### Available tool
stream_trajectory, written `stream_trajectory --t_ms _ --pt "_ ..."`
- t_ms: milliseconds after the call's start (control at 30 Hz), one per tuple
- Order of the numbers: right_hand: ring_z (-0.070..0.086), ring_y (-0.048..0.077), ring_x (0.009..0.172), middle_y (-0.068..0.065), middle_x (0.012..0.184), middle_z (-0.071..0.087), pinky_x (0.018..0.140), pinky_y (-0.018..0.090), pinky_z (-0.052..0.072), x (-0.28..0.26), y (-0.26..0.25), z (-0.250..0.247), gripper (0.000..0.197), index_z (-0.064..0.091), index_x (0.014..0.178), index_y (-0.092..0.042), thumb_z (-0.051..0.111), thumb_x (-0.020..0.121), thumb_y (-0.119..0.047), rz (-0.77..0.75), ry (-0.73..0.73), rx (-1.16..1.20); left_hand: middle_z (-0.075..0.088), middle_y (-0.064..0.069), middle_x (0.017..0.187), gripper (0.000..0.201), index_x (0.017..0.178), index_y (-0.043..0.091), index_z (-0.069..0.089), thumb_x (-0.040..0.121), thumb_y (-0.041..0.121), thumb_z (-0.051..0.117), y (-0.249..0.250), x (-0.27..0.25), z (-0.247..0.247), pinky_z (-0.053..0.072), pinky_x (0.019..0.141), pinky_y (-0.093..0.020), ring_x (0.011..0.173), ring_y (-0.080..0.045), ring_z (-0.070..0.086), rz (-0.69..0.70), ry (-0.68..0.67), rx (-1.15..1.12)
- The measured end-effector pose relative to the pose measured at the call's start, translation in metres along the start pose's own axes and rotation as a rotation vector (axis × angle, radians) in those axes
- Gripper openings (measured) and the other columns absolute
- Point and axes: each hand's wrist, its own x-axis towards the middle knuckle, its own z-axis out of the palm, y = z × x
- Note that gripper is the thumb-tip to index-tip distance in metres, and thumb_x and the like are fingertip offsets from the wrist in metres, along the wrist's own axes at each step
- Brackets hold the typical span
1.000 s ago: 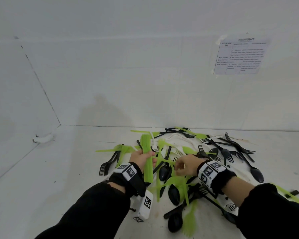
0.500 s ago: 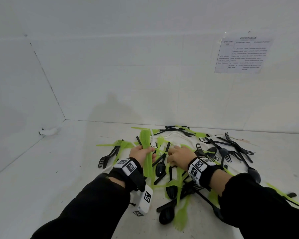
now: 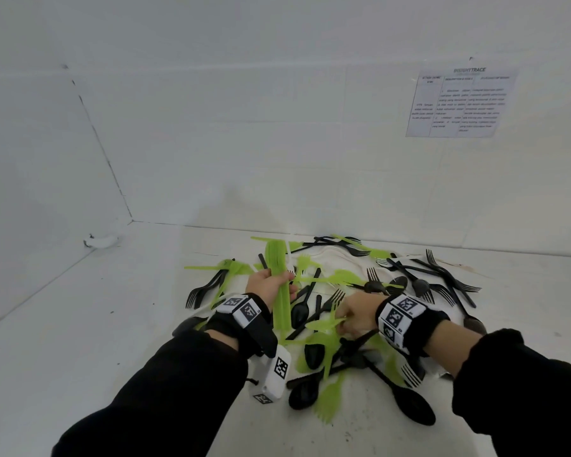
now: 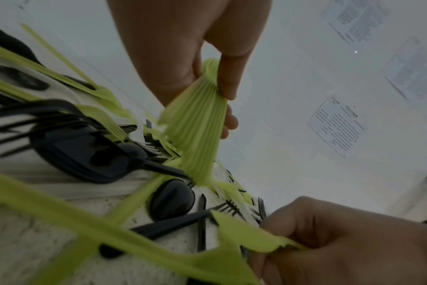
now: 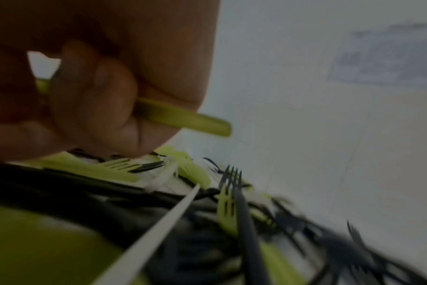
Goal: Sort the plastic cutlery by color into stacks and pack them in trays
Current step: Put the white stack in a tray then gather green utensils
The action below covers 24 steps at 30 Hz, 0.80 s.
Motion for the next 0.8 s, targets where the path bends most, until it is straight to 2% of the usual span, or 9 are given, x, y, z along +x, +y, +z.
stream_trajectory --t_ms 100,133,200,267,367,500,600,700,800 --pt "0.058 0.014 0.097 0.002 0.102 0.067 0.078 0.019 0.044 -0.003 -0.001 0.007 0.016 0.068 0.098 -0.016 0.063 0.084 -0.023 -0.075 0.024 0.003 0.061 -0.010 0.074 0.013 0.077 0.005 0.059 0.090 0.002 0.056 -0.002 -0.005 0.001 0.055 0.053 -0.025 0.052 -0.015 0.061 0.005 0.009 -0.004" --pt "0.058 0.014 0.095 0.002 0.101 0.067 0.076 0.020 0.043 -0.003 -0.001 0.010 0.005 0.067 0.086 -0.018 0.066 0.083 -0.022 -0.109 0.037 0.001 0.061 -0.010 0.074 0.013 0.077 0.004 0.059 0.090 0.002 0.056 -0.003 -0.006 0.001 0.055 0.053 -0.026 0.053 -0.015 0.061 0.005 0.010 -0.009" --pt "0.061 0.017 0.097 0.003 0.102 0.068 0.078 0.024 0.045 0.001 -0.001 0.016 0.023 0.052 0.065 -0.024 0.070 0.080 -0.025 -0.138 0.050 -0.041 0.061 -0.010 0.074 0.013 0.078 0.003 0.059 0.090 0.002 0.056 -0.004 -0.011 0.003 0.055 0.054 -0.026 0.055 -0.016 0.061 0.010 0.008 -0.016" --pt "0.059 0.022 0.103 0.003 0.102 0.065 0.081 0.028 0.045 0.001 -0.004 0.021 0.014 0.058 0.081 -0.021 0.069 0.080 -0.030 -0.139 0.059 -0.091 0.060 -0.010 0.074 0.014 0.077 0.003 0.059 0.090 0.001 0.055 -0.005 -0.015 0.005 0.055 0.054 -0.025 0.051 -0.013 0.061 0.020 0.009 -0.018" --pt "0.055 0.024 0.106 0.005 0.113 0.060 0.080 0.032 0.045 -0.002 -0.008 0.022 0.049 0.049 0.123 -0.021 0.066 0.081 -0.041 -0.082 0.103 -0.165 0.060 -0.009 0.074 0.016 0.077 0.004 0.058 0.092 0.001 0.053 -0.007 -0.020 0.007 0.054 0.056 -0.026 0.050 -0.013 0.062 0.028 0.016 -0.025" --pt "0.053 0.022 0.111 0.004 0.119 0.052 0.087 0.031 0.044 0.000 -0.009 0.021 0.050 0.041 0.135 -0.030 0.056 0.088 -0.036 -0.151 0.204 -0.145 0.059 -0.010 0.073 0.017 0.076 0.004 0.058 0.092 0.001 0.053 -0.009 -0.025 0.008 0.054 0.054 -0.026 0.055 -0.016 0.061 0.040 0.036 -0.035" --pt "0.052 0.021 0.099 0.000 0.105 0.038 0.075 0.029 0.043 0.003 -0.015 0.025 0.053 0.032 0.138 -0.048 0.050 0.090 -0.034 -0.183 0.214 -0.196 0.060 -0.010 0.073 0.017 0.077 0.003 0.058 0.092 0.001 0.053 -0.009 -0.028 0.008 0.054 0.049 -0.023 0.049 -0.012 0.061 0.044 0.042 -0.046" --pt "0.052 0.025 0.110 0.003 0.121 0.040 0.079 0.032 0.043 0.003 -0.025 0.027 0.052 0.038 0.138 -0.037 0.054 0.089 -0.032 -0.133 0.213 -0.247 0.060 -0.011 0.073 0.017 0.077 0.003 0.059 0.092 0.002 0.053 -0.009 -0.030 0.005 0.054 0.048 -0.023 0.050 -0.013 0.061 0.046 0.046 -0.039" --pt "0.052 0.025 0.114 0.004 0.125 0.045 0.086 0.034 0.045 0.005 -0.031 0.022 0.037 0.048 0.129 -0.023 0.049 0.093 -0.024 -0.091 0.337 -0.169 0.060 -0.011 0.072 0.015 0.077 0.002 0.058 0.092 0.002 0.054 -0.007 -0.031 0.002 0.054 0.047 -0.023 0.048 -0.013 0.061 0.060 0.050 -0.041"
